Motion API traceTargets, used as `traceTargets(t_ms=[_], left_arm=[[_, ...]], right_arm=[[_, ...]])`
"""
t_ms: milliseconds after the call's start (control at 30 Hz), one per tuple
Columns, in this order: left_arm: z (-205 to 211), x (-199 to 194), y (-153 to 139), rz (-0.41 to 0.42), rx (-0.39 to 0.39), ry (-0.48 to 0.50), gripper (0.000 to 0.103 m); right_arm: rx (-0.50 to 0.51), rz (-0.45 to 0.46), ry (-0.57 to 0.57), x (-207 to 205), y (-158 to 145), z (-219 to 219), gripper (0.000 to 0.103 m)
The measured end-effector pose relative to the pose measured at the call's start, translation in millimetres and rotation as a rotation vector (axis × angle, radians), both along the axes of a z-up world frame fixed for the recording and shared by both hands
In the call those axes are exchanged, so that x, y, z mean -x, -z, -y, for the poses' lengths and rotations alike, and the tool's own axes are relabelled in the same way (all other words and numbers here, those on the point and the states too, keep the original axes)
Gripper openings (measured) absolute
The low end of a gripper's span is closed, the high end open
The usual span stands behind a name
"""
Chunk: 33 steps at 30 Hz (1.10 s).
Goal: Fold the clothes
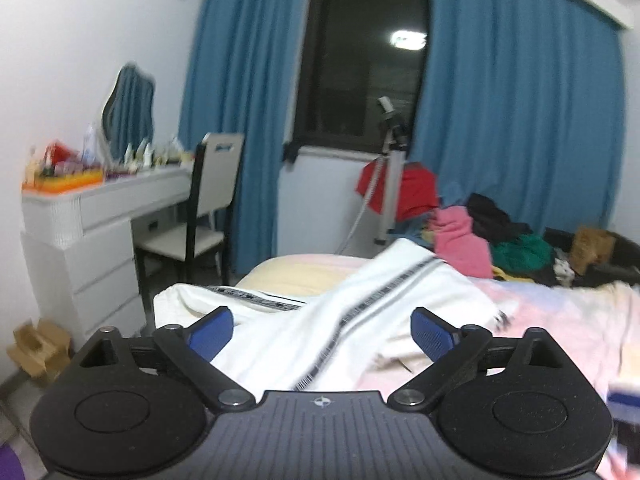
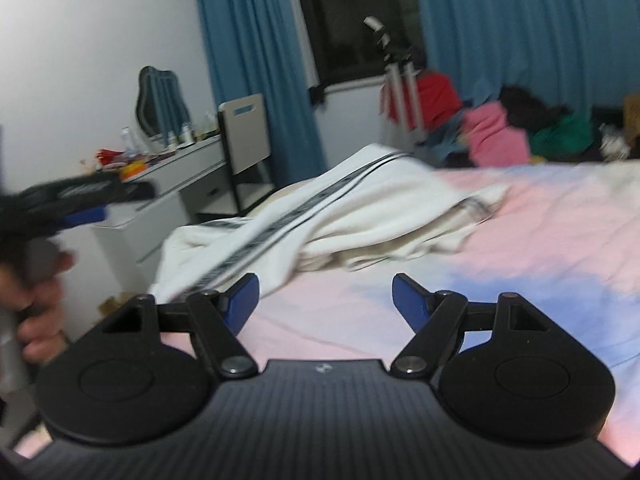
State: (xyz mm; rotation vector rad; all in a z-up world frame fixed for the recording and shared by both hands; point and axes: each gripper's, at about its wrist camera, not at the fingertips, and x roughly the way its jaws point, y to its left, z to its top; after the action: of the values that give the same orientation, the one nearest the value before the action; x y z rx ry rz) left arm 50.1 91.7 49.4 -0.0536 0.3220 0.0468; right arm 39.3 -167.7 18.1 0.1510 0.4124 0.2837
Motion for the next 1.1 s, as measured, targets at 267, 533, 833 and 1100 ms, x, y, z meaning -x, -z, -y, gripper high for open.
traceTargets(t_ms=[267, 533, 833, 1100], left_arm=[[42.1, 39.4, 48.0, 0.037, -0.010, 0.079, 0.100], [42.4, 23.5, 89.2, -0.017, 0.000, 0.145, 0.100], [61.5, -68.9, 109.4, -0.099, -0.019, 0.191, 0.100], [63.1, -229.3, 114.8, -0.097, -0.037, 0.108, 0.100]], right_arm=[[0.027, 0.072, 0.076, 6.3, 30.0, 39.2, 0.076], [0.000, 0.061, 0.098, 1.5, 36.3, 49.1, 0.076], [-0.033, 0.034, 0.172, -3.9, 42.1, 60.6, 0.076], [0.000, -0.038, 0.201, -39.4, 58.3, 79.3, 0.075]])
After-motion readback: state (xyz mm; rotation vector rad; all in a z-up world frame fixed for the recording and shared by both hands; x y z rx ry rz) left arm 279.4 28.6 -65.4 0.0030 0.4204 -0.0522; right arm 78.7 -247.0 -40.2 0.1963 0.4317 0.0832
